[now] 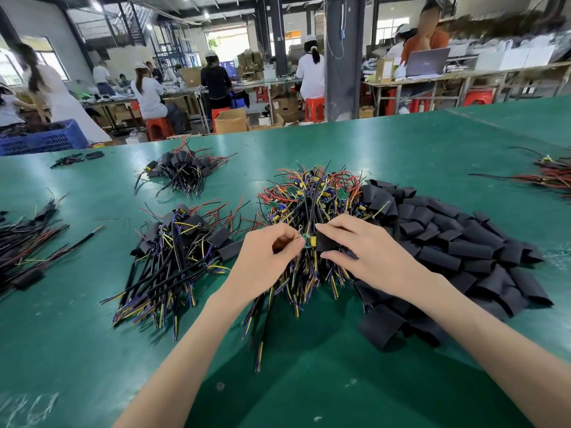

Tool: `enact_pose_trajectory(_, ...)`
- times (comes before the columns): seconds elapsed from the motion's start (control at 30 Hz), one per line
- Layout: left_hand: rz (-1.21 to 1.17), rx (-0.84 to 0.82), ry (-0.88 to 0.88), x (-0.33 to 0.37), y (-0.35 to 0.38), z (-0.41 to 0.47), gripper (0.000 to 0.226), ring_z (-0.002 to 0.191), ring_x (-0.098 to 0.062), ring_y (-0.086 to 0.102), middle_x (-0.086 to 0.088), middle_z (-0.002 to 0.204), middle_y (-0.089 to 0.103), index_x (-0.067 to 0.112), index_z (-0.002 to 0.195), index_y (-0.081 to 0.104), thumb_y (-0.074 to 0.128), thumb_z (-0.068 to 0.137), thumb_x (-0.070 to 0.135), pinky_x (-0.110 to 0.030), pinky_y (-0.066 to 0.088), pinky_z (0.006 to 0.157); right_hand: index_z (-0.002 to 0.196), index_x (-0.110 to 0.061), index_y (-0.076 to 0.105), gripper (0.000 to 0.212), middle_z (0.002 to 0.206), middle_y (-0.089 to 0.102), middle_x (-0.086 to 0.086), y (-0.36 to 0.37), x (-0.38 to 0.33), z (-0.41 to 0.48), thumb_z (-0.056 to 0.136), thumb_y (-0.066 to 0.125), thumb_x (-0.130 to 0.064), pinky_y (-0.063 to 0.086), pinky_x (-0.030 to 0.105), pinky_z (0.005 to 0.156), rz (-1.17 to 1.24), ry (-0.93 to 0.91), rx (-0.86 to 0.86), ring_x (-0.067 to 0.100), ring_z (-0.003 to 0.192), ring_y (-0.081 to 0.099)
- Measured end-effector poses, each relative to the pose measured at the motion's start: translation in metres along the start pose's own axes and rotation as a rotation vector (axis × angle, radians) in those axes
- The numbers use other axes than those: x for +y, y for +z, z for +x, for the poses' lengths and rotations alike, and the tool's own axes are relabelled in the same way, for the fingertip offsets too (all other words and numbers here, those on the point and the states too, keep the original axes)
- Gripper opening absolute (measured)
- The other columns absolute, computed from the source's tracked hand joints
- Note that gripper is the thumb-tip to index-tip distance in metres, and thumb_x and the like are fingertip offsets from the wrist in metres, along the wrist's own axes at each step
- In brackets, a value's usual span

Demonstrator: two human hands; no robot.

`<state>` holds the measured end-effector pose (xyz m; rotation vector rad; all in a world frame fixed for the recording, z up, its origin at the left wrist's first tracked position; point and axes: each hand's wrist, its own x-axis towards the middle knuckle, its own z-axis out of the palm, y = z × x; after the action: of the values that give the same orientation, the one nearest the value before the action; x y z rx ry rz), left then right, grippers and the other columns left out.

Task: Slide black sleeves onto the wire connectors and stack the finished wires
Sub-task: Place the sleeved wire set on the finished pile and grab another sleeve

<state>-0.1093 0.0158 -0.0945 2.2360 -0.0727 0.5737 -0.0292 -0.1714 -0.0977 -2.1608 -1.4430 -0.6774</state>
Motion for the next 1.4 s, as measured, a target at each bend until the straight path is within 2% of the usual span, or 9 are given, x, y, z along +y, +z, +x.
enact_pose_trajectory(0.13, -0.022, 0.004, 0.005, 0.003, 0.002, 0.000, 0.011, 0.059, -0.005, 0.047, -0.003, 0.067, 0.064, 0.014, 0.077, 0.064, 0.065, 0.088, 0.013, -0.020, 0.040, 0.063, 0.119, -0.003, 0.062, 0.042, 0.103, 0.062, 0.006, 0.002, 0.001, 0.000, 0.082, 0.073, -0.018, 0.046, 0.025, 0.076, 0.003, 0.003, -0.007, 0.018, 0.084, 0.058)
enact_pose_trajectory(0.3, -0.010, 0.009, 0.004, 0.003, 0.002, -0.001, 0.013, 0.056, -0.003, 0.042, -0.003, 0.065, 0.062, 0.011, 0.075, 0.064, 0.065, 0.088, 0.015, -0.019, 0.037, 0.060, 0.117, -0.002, 0.063, 0.042, 0.102, 0.062, 0.007, 0.003, 0.002, -0.001, 0.081, 0.073, -0.018, 0.048, 0.028, 0.078, -0.022, 0.003, 0.003, 0.021, 0.087, 0.060)
enact_pose_trajectory(0.53, -0.030, 0.025, -0.026, 0.005, 0.004, -0.001, 0.021, 0.051, 0.001, 0.043, 0.010, 0.061, 0.058, 0.024, 0.070, 0.061, 0.063, 0.090, 0.016, -0.011, 0.033, 0.056, 0.118, -0.004, 0.062, 0.041, 0.102, 0.061, 0.006, 0.006, 0.000, -0.002, 0.082, 0.072, -0.020, 0.047, 0.027, 0.076, -0.005, 0.027, 0.009, 0.017, 0.084, 0.057)
enact_pose_trajectory(0.67, -0.041, 0.057, -0.026, 0.008, 0.006, -0.003, 0.014, 0.052, 0.000, 0.041, 0.002, 0.064, 0.061, 0.014, 0.077, 0.064, 0.062, 0.090, 0.016, -0.011, 0.034, 0.056, 0.120, -0.004, 0.062, 0.041, 0.104, 0.061, 0.006, 0.005, -0.001, -0.002, 0.084, 0.070, -0.023, 0.046, 0.026, 0.079, 0.042, 0.068, 0.004, 0.020, 0.086, 0.060)
enact_pose_trajectory(0.83, 0.014, 0.110, 0.065, 0.013, 0.006, -0.004, 0.013, 0.055, -0.002, 0.040, 0.011, 0.059, 0.050, 0.008, 0.077, 0.062, 0.063, 0.089, 0.011, -0.011, 0.034, 0.057, 0.114, -0.005, 0.066, 0.037, 0.103, 0.064, 0.006, 0.001, -0.002, 0.002, 0.082, 0.072, -0.022, 0.051, 0.030, 0.080, 0.074, 0.087, 0.037, 0.022, 0.086, 0.063)
enact_pose_trajectory(1.0, 0.014, 0.095, 0.083, 0.014, 0.003, -0.004, 0.013, 0.057, -0.003, 0.040, 0.009, 0.062, 0.053, 0.006, 0.077, 0.062, 0.064, 0.089, 0.011, -0.013, 0.034, 0.058, 0.113, -0.005, 0.066, 0.037, 0.101, 0.064, 0.005, 0.002, -0.002, 0.003, 0.081, 0.073, -0.021, 0.052, 0.035, 0.078, 0.101, 0.078, 0.066, 0.021, 0.085, 0.063)
enact_pose_trajectory(1.13, -0.016, 0.066, 0.069, 0.015, 0.003, -0.004, 0.014, 0.054, 0.000, 0.041, 0.013, 0.058, 0.051, 0.011, 0.075, 0.061, 0.064, 0.089, 0.010, -0.010, 0.033, 0.057, 0.114, -0.002, 0.066, 0.040, 0.101, 0.064, 0.008, 0.002, -0.004, 0.004, 0.080, 0.072, -0.021, 0.050, 0.030, 0.080, 0.121, 0.057, 0.053, 0.020, 0.084, 0.063)
enact_pose_trajectory(1.3, 0.010, 0.030, 0.059, 0.015, 0.005, -0.005, 0.011, 0.057, -0.004, 0.040, 0.002, 0.064, 0.056, 0.006, 0.079, 0.063, 0.063, 0.089, 0.010, -0.016, 0.035, 0.058, 0.113, -0.003, 0.067, 0.039, 0.099, 0.065, 0.005, 0.001, -0.006, 0.005, 0.080, 0.072, -0.022, 0.041, 0.018, 0.075, 0.177, 0.066, 0.020, 0.005, 0.078, 0.050)
enact_pose_trajectory(1.4, 0.015, 0.037, 0.047, 0.016, 0.004, -0.004, 0.013, 0.055, -0.002, 0.041, 0.009, 0.061, 0.054, 0.009, 0.076, 0.060, 0.064, 0.089, 0.011, -0.012, 0.033, 0.057, 0.114, -0.004, 0.067, 0.038, 0.101, 0.065, 0.005, 0.001, -0.007, 0.004, 0.080, 0.073, -0.021, 0.039, 0.017, 0.075, 0.178, 0.083, 0.020, 0.002, 0.080, 0.048)
